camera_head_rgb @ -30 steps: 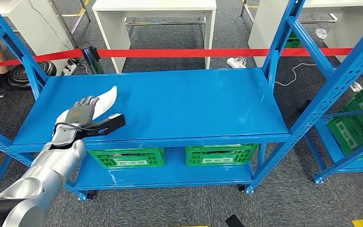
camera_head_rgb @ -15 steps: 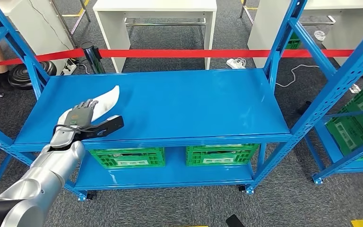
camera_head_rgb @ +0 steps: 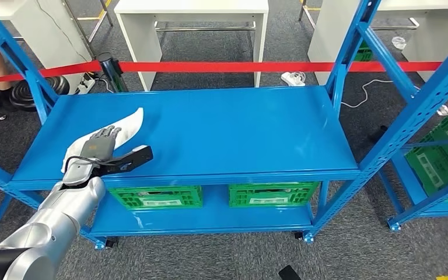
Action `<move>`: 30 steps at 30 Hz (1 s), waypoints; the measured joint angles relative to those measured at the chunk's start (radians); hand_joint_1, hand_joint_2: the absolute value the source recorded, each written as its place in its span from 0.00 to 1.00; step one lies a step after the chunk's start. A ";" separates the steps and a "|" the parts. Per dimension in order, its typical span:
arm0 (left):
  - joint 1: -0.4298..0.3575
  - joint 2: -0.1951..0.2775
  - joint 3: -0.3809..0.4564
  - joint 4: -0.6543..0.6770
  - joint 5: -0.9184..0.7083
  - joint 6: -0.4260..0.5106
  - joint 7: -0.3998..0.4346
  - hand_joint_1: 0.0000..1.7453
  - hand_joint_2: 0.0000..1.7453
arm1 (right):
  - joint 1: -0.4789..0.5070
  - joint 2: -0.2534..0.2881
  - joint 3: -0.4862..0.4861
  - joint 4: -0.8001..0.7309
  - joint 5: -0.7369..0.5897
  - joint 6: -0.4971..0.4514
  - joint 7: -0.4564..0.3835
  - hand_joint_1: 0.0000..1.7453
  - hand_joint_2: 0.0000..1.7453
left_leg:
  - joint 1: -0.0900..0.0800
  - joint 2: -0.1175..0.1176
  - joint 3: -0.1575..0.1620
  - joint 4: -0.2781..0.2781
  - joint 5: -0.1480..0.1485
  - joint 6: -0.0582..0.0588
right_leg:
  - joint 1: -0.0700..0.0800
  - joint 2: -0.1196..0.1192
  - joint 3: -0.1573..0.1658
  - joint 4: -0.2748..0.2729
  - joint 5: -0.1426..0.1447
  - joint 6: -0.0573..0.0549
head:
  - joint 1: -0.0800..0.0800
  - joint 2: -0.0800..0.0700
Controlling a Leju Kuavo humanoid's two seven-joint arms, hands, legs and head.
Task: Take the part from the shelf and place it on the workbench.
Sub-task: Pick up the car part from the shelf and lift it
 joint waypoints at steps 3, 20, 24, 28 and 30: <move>0.000 0.000 0.001 0.000 -0.001 0.000 0.000 0.00 0.00 | 0.000 0.000 -0.001 0.000 0.000 0.000 0.000 0.00 0.00 | 0.000 0.002 0.008 -0.013 0.004 0.004 | 0.002 0.003 0.001 -0.002 -0.001 -0.007 | -0.001 0.000; 0.010 -0.001 0.078 0.003 0.108 -0.078 -0.084 0.00 0.00 | -0.002 0.000 -0.010 0.000 -0.013 0.001 -0.014 0.00 0.00 | -0.001 0.003 0.020 -0.026 0.005 -0.019 | 0.003 0.002 0.014 -0.009 -0.002 -0.015 | 0.000 0.000; 0.011 0.000 0.093 0.003 0.105 -0.081 -0.085 0.00 0.00 | -0.002 0.000 -0.013 0.000 -0.014 0.000 -0.010 0.00 0.00 | -0.002 0.002 0.020 -0.025 0.005 -0.018 | 0.003 0.002 0.017 -0.012 -0.001 -0.014 | 0.000 0.000; 0.011 0.001 0.095 0.004 0.083 -0.081 -0.084 0.00 0.00 | -0.003 0.000 -0.015 0.000 -0.011 -0.006 -0.002 0.00 0.00 | -0.006 0.001 0.016 -0.017 0.001 -0.003 | -0.003 0.000 0.019 -0.018 0.004 -0.004 | -0.001 0.000; 0.011 0.000 0.095 0.003 0.079 -0.081 -0.084 0.00 0.00 | -0.003 0.000 -0.015 0.000 -0.010 -0.011 0.000 0.00 0.00 | -0.005 0.002 0.018 -0.023 0.006 0.005 | -0.003 0.001 0.022 -0.025 0.008 0.003 | 0.000 0.000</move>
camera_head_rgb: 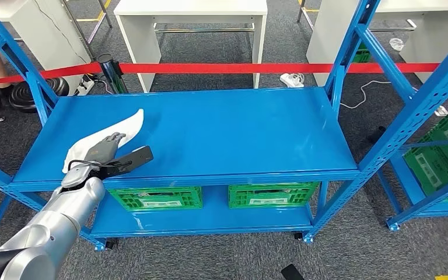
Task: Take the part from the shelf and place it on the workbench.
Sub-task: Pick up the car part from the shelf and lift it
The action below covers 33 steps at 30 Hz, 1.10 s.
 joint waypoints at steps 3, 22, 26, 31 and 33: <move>-0.001 -0.004 0.000 -0.002 -0.002 0.000 0.000 0.00 0.00 | -0.001 -0.001 0.000 0.000 0.000 -0.003 0.000 0.00 0.00 | 0.009 0.006 0.016 -0.029 0.019 0.015 | 0.004 -0.002 -0.021 0.045 -0.026 0.009 | 0.002 0.000; 0.019 -0.014 0.000 0.001 -0.013 0.004 -0.005 0.00 0.00 | -0.001 -0.004 -0.002 0.001 0.007 -0.005 0.003 0.00 0.00 | 0.024 -0.011 -0.162 0.278 -0.098 -0.049 | 0.000 -0.016 0.012 0.020 -0.035 -0.038 | -0.002 0.000; 0.021 -0.014 0.000 0.002 -0.015 0.014 -0.008 0.00 0.00 | -0.001 -0.004 -0.002 0.001 0.007 -0.006 0.003 0.00 0.00 | 0.018 0.002 -0.121 0.125 0.029 -0.032 | 0.005 -0.028 0.023 0.021 -0.041 -0.034 | -0.001 0.000; 0.017 -0.015 0.000 0.002 -0.018 0.020 -0.009 0.00 0.00 | -0.001 -0.004 -0.002 0.001 0.008 -0.006 0.003 0.00 0.00 | 0.005 0.007 -0.080 0.020 0.057 -0.006 | 0.008 -0.041 0.025 0.012 -0.039 -0.004 | -0.001 0.000; 0.016 -0.016 0.000 0.001 -0.019 0.022 -0.014 0.00 0.00 | -0.001 -0.004 -0.002 0.001 0.007 -0.010 0.001 0.00 0.00 | 0.009 0.000 -0.075 0.010 0.065 0.009 | 0.007 -0.034 0.012 0.041 -0.060 0.005 | 0.000 0.000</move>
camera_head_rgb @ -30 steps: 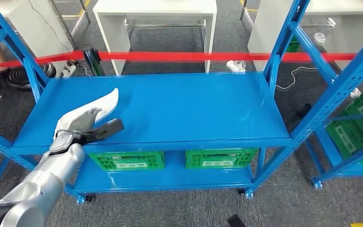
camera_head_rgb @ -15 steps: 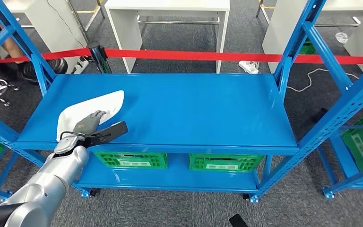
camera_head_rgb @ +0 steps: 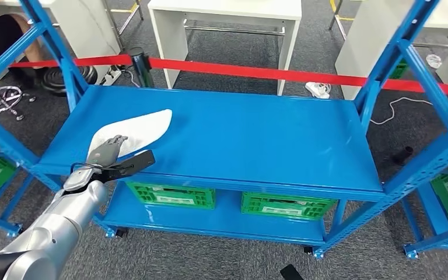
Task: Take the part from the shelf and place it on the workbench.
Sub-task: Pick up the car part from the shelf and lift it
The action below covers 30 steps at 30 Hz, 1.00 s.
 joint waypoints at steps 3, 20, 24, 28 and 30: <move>0.003 -0.004 0.000 0.000 0.001 0.004 -0.011 0.00 0.00 | 0.001 0.000 -0.001 0.000 -0.003 -0.008 -0.004 0.00 0.00 | -0.001 -0.010 0.002 -0.004 0.003 0.013 | 0.000 0.020 -0.083 0.171 -0.079 0.005 | 0.002 0.000; -0.004 -0.006 -0.046 -0.001 -0.076 0.153 -0.060 0.00 1.00 | 0.002 0.001 -0.002 0.000 0.002 -0.018 -0.016 0.00 0.00 | -0.013 -0.027 0.007 0.002 -0.010 -0.011 | 0.008 0.033 0.002 -0.028 0.030 -0.025 | 0.000 0.000; -0.005 -0.007 -0.055 -0.001 -0.078 0.166 -0.069 0.00 1.00 | 0.002 0.001 -0.003 0.000 0.002 -0.018 -0.016 0.00 0.00 | -0.013 -0.027 0.007 0.000 -0.009 -0.014 | 0.008 0.033 0.002 -0.028 0.030 -0.026 | 0.000 0.000; -0.005 -0.007 -0.060 -0.001 -0.079 0.169 -0.070 0.00 1.00 | 0.002 0.001 -0.003 0.000 0.002 -0.019 -0.016 0.00 0.00 | -0.013 -0.027 0.007 0.001 -0.009 -0.015 | 0.008 0.033 0.002 -0.028 0.030 -0.026 | 0.001 0.000; -0.005 -0.007 -0.062 -0.001 -0.081 0.175 -0.067 0.00 1.00 | 0.002 0.001 -0.003 0.000 0.003 -0.020 -0.016 0.00 0.00 | -0.014 -0.027 0.007 0.001 -0.009 -0.015 | 0.008 0.033 0.003 -0.028 0.030 -0.026 | 0.001 0.000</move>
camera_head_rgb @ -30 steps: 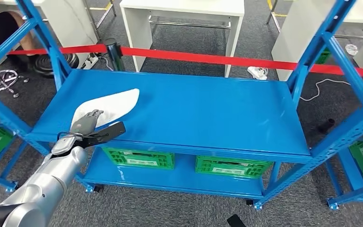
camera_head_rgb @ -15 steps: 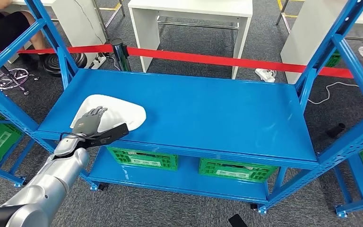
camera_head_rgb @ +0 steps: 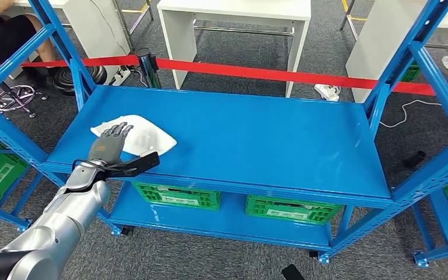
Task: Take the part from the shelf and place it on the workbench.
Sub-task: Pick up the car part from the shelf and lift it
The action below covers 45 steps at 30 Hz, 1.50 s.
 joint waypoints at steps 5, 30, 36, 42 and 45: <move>0.000 0.000 -0.008 0.000 -0.004 0.011 0.008 0.00 1.00 | 0.000 0.000 0.000 0.000 0.001 0.000 0.000 0.00 0.00 | -0.001 0.000 -0.001 0.003 -0.001 0.001 | -0.001 0.000 0.001 -0.001 0.001 0.001 | 0.000 0.000; -0.013 -0.040 -0.050 0.001 -0.030 -0.138 -0.069 0.00 1.00 | 0.000 0.000 0.000 0.000 0.007 0.002 0.001 0.00 0.00 | -0.001 0.000 -0.001 0.004 -0.001 0.002 | -0.001 0.000 0.003 -0.003 0.002 0.003 | 0.000 0.000; -0.014 -0.068 -0.083 0.001 -0.047 -0.146 -0.071 0.00 1.00 | -0.001 0.000 0.000 0.000 0.012 0.003 0.001 0.00 0.00 | -0.001 0.000 -0.001 0.004 -0.001 0.003 | -0.001 0.000 0.003 -0.003 0.002 0.003 | 0.000 0.000; -0.007 -0.094 -0.090 0.001 -0.028 -0.112 -0.090 0.00 1.00 | -0.002 0.000 0.000 0.000 0.013 0.006 0.003 0.00 0.00 | -0.001 0.000 -0.001 0.004 -0.002 0.003 | -0.001 0.000 0.003 -0.003 0.002 0.004 | 0.000 0.000; -0.005 -0.107 -0.090 0.001 -0.020 -0.099 -0.091 0.00 1.00 | -0.002 0.000 0.000 0.000 0.011 0.006 0.002 0.00 0.00 | -0.001 0.000 -0.001 0.005 -0.002 0.003 | -0.001 0.000 0.003 -0.003 0.002 0.004 | 0.000 0.000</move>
